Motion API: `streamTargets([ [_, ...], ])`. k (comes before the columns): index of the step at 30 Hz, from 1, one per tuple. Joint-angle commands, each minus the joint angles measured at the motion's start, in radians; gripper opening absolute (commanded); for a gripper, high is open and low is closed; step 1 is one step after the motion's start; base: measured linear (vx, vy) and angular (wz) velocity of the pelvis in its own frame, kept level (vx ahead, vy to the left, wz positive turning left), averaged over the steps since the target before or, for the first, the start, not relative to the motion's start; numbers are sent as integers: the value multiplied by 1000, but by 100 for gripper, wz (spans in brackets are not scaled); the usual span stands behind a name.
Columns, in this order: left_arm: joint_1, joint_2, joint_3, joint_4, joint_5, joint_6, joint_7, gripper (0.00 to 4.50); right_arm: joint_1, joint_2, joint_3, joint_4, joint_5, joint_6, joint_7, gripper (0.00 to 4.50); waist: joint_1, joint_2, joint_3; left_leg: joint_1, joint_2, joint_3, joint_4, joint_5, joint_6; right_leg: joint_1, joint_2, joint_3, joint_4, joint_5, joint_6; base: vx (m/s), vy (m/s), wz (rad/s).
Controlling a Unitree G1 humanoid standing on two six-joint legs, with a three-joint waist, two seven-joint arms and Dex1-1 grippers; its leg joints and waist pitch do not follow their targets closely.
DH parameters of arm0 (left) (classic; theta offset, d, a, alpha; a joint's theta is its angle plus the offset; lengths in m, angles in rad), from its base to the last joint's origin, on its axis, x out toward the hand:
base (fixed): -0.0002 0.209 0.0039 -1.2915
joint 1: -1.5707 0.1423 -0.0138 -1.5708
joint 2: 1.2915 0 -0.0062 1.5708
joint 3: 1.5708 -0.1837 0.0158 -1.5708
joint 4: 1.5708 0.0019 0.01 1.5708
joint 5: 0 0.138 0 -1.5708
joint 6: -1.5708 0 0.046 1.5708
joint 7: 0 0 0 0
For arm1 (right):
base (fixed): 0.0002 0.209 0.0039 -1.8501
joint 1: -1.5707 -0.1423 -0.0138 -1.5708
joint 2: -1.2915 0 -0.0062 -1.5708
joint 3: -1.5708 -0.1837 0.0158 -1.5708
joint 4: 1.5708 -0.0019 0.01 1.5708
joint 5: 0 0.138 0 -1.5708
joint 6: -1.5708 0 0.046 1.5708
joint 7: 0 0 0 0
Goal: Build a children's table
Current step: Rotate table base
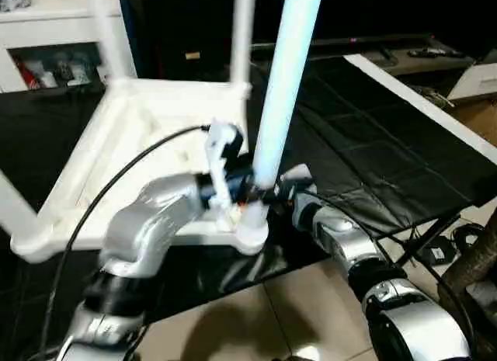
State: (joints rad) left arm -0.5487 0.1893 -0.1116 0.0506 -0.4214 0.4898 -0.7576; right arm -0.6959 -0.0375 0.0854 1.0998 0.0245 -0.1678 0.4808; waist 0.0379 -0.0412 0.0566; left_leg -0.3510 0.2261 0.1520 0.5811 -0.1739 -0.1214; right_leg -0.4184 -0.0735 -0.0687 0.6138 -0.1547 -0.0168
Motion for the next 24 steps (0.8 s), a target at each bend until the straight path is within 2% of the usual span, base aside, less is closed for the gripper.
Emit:
streamTargets([
  [1, -26, 0, 18, 34, 25, -32, 29, 446, -11, -4, -6, 0, 2, -16, -3, 450, 9, 18, -70, -6, -12, 18, -62, -279, 12, 61, -39, 33, -72, -282, -189, 0, 0, 0],
  [2, -42, 7, 39, 69, 41, -68, 45, 446, 7, -34, -27, -10, 17, -19, 8, 450, 12, 11, -71, -6, -10, 18, -62, -266, 15, 64, -39, 32, -71, -272, -189, 0, 0, 0],
  [6, -55, -6, 52, 97, 55, -109, 63, 446, 31, -68, -50, -28, 31, -29, 37, 450, 21, 11, -70, -7, -10, 20, -61, -261, 25, 64, -40, 33, -73, -281, -185, 0, 0, 0],
  [7, -56, -31, 60, 95, 38, -136, 53, 446, 68, -105, -74, -83, 59, -30, 95, 450, 21, 11, -69, -8, -11, 21, -61, -259, 29, 64, -39, 33, -75, -279, -184, 0, 0, 0],
  [9, -45, -46, 59, 84, 24, -146, 42, 446, 107, -137, -87, -145, 81, -41, 140, 450, 31, 13, -72, -6, -10, 23, -59, -241, 38, 66, -41, 35, -74, -250, -190, 0, 0, 0],
  [10, -42, -49, 57, 90, 27, -158, 46, 446, 119, -148, -86, -164, 81, -48, 144, 450, 36, 10, -74, -5, -9, 24, -57, -232, 44, 65, -40, 35, -72, -223, -198, 0, 0, 0],
  [11, -42, -49, 57, 90, 27, -158, 46, 446, 119, -148, -86, -164, 81, -48, 144, 450, 35, 8, -73, -9, -10, 23, -59, -230, 49, 66, -39, 33, -71, -222, -204, 0, 0, 0],
  [12, -37, -49, 38, 123, 74, -195, 83, 446, 157, -172, -91, -233, 102, -40, 184, 450, 35, 10, -71, -10, -11, 23, -59, -234, 50, 66, -37, 32, -73, -233, -200, 0, 0, 0],
  [13, -35, -49, 29, 139, 95, -218, 94, 446, 176, -180, -96, -270, 111, -35, 188, 450, 36, 8, -69, -11, -12, 23, -60, -241, 54, 67, -36, 31, -78, -249, -187, 0, 0, 0],
  [15, -29, -59, 30, 147, 104, -239, 113, 446, 210, -190, -111, -348, 131, -25, 183, 450, 37, 1, -68, -11, -12, 22, -61, -254, 54, 67, -38, 31, -84, -322, -147, 0, 0, 0],
  [16, -26, -64, 33, 148, 103, -246, 119, 446, 221, -193, -115, -370, 137, -19, 182, 450, 36, 4, -69, -11, -12, 21, -62, -255, 51, 67, -39, 30, -85, -335, -144, 0, 0, 0],
  [18, 9, -80, 57, 107, 72, -244, 122, 446, 265, -188, -125, -477, 167, -7, 187, 450, 32, 8, -65, -9, -13, 21, -62, -290, 45, 60, -38, 28, -94, -397, -126, 0, 0, 0],
  [19, 34, -89, 70, 79, 55, -240, 120, 446, 285, -186, -129, -522, 170, -6, 174, 450, 32, 3, -64, -12, -12, 20, -64, -289, 45, 64, -38, 29, -97, -403, -119, 0, 0, 0],
  [21, 109, -84, 86, 7, 30, -230, 113, 446, 327, -183, -136, -626, 184, 54, 148, 450, 30, 1, -66, -13, -11, 20, -65, -284, 49, 59, -36, 30, -95, -403, -113, 0, 0, 0],
  [23, 188, -70, 104, -71, 10, -224, 114, 446, 366, -172, -148, -718, 201, 100, 112, 450, 30, -1, -63, -14, -8, 18, -68, -292, 47, 59, -37, 29, -95, -416, -104, 0, 0, 0],
  [24, 250, -54, 117, -134, -11, -211, 124, 446, 410, -168, -143, -806, 210, 144, 89, 450, 28, 3, -64, -10, -7, 19, -69, -307, 44, 52, -37, 30, -98, -433, -98, 0, 0, 0],
])
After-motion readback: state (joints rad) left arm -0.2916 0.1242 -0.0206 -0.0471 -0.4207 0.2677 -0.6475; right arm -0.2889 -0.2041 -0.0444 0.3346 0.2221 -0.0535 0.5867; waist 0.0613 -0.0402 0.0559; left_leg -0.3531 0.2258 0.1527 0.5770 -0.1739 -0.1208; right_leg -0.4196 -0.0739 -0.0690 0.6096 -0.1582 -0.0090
